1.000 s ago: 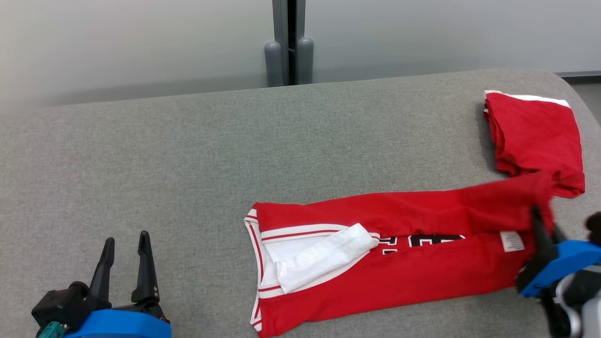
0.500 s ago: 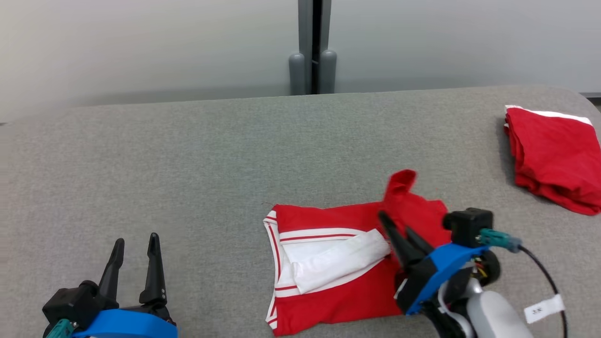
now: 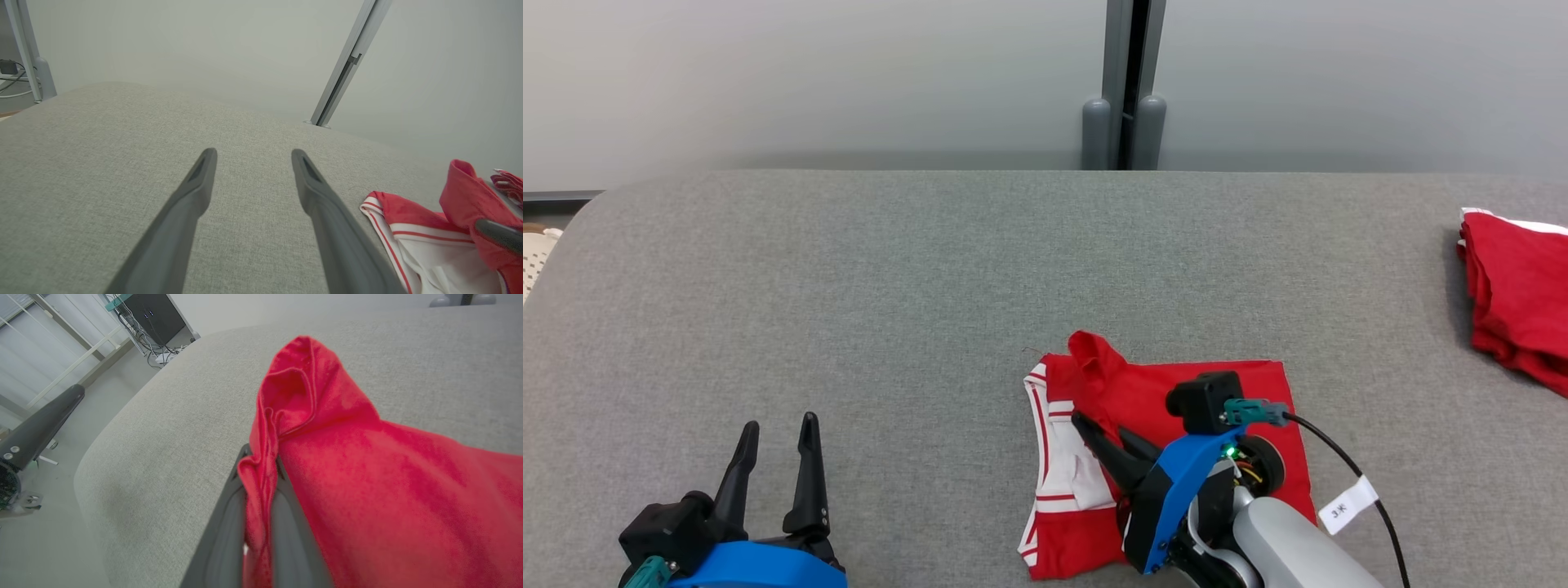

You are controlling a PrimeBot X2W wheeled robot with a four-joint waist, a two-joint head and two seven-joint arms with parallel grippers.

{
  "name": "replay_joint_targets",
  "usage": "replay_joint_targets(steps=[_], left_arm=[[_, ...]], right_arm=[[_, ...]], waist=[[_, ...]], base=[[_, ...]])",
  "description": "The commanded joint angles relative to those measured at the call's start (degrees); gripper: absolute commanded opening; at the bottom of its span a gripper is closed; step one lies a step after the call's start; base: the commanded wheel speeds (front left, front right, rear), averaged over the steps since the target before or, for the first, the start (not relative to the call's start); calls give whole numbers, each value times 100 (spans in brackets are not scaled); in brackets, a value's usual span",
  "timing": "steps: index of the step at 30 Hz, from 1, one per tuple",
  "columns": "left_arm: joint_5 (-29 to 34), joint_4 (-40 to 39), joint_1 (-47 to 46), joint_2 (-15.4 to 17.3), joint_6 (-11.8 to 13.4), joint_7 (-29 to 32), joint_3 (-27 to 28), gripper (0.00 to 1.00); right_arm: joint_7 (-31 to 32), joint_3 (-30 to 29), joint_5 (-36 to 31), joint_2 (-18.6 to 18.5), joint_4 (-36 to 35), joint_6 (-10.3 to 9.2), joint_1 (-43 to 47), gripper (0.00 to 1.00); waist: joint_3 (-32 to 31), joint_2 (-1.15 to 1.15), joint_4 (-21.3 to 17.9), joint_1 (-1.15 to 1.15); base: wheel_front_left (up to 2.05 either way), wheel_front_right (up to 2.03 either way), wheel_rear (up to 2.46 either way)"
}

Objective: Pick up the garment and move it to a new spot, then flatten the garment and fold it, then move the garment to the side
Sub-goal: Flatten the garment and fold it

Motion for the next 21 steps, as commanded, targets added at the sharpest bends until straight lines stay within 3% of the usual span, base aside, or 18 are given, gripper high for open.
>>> replay_joint_targets(steps=[1, 3, 4, 5, 6, 12, 17, 21], left_arm=[[23, 26, -75, -16, -22, -12, 14, 100], [24, 37, -77, -24, -27, -14, 12, 100], [27, 46, -78, -30, -35, -17, 10, 100], [29, 57, -80, -39, -32, -20, 9, 100], [34, 65, -84, -45, -40, -22, 8, 100], [69, 127, -126, -97, -63, -32, -26, 100], [103, 131, -156, -124, -71, -40, -41, 100], [155, 116, -205, -166, -92, -41, -84, 100]], right_arm=[[-49, 107, 124, -6, 126, 2, -126, 0], [-80, 179, 183, -6, 226, 2, -182, 0], [-123, 244, 232, -7, 320, 3, -236, 15], [-157, 327, 314, -5, 413, 2, -283, 36], [-232, 406, 443, -5, 444, 3, -321, 100], [-787, 900, 1007, -8, 716, 2, -656, 100], [-1355, 764, 679, -10, 1139, 2, -919, 100], [-1769, 334, 146, -9, 1529, 2, -1046, 100]], waist=[[4, 0, 26, 0], [4, 0, 40, 0], [5, 0, 51, 0], [9, 0, 59, 0], [14, 0, 66, 0], [30, 0, 40, 0], [41, 0, -28, 0], [35, 0, -88, 0]], base=[[0, 0, 0], [0, 0, 0], [0, 0, 0], [0, 0, 0], [0, 0, 0], [0, 0, 0], [0, 0, 0], [0, 0, 0]])
